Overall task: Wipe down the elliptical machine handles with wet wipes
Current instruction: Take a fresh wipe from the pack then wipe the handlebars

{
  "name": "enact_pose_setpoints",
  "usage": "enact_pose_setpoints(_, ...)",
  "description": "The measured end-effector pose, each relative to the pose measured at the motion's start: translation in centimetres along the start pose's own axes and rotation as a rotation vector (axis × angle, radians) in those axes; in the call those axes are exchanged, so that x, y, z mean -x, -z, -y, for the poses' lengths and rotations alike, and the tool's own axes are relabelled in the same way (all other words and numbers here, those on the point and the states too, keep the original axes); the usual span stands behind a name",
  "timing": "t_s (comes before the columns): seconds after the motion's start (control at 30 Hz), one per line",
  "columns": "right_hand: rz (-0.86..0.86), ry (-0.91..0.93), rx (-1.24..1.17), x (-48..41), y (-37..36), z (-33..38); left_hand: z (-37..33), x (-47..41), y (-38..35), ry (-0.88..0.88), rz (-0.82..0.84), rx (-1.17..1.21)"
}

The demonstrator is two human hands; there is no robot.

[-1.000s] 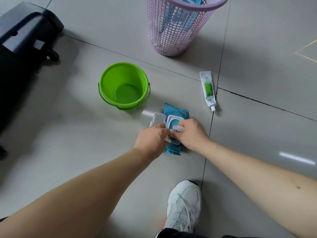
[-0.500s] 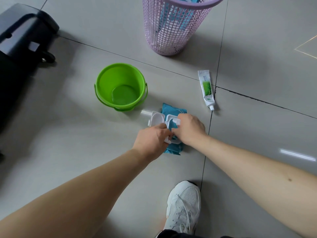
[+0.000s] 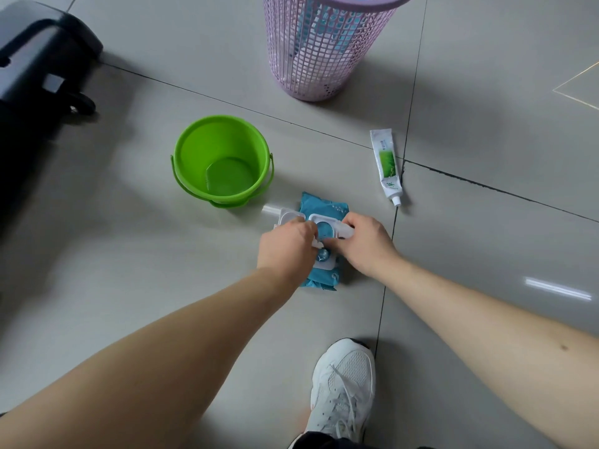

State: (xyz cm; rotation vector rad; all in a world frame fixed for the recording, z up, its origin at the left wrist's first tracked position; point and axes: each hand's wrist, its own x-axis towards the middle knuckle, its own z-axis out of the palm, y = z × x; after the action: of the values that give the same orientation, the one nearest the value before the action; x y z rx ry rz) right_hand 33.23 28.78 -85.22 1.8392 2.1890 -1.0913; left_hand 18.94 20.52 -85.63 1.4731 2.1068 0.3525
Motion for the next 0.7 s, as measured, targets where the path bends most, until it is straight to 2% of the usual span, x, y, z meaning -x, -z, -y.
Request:
enact_pose_setpoints(0.13, -0.060, -0.102, -0.012, -0.9, -0.5, 0.7, 0.8, -0.2, 1.4, 0.018, -0.085, 0.037)
enact_pose_setpoints(0.27, -0.027, -0.121, 0.016, -1.2, -1.0, 1.4, 2.2, -0.7, 3.0, 0.172, -0.305, 0.194)
enact_pose_setpoints(0.37, -0.031, -0.151, -0.043, -1.1, -0.9, 1.0, 3.7, -1.2, 3.1, 0.367, -0.200, 0.338)
enact_pose_setpoints(0.43, -0.038, -0.167, -0.042, -0.8, -0.3, 0.4, 4.4, -1.2, 2.8, 0.409, -0.112, 0.435)
enact_pose_setpoints(0.57, -0.058, -0.253, -0.034, -0.4, 0.4, -0.6, 3.4, -0.7, 2.1, 0.352, 0.040, 0.599)
enact_pose_setpoints(0.7, 0.011, -0.339, -0.247, 0.1, 0.9, -0.1, 2.2, -0.6, 1.0, 0.273, 0.076, 0.425)
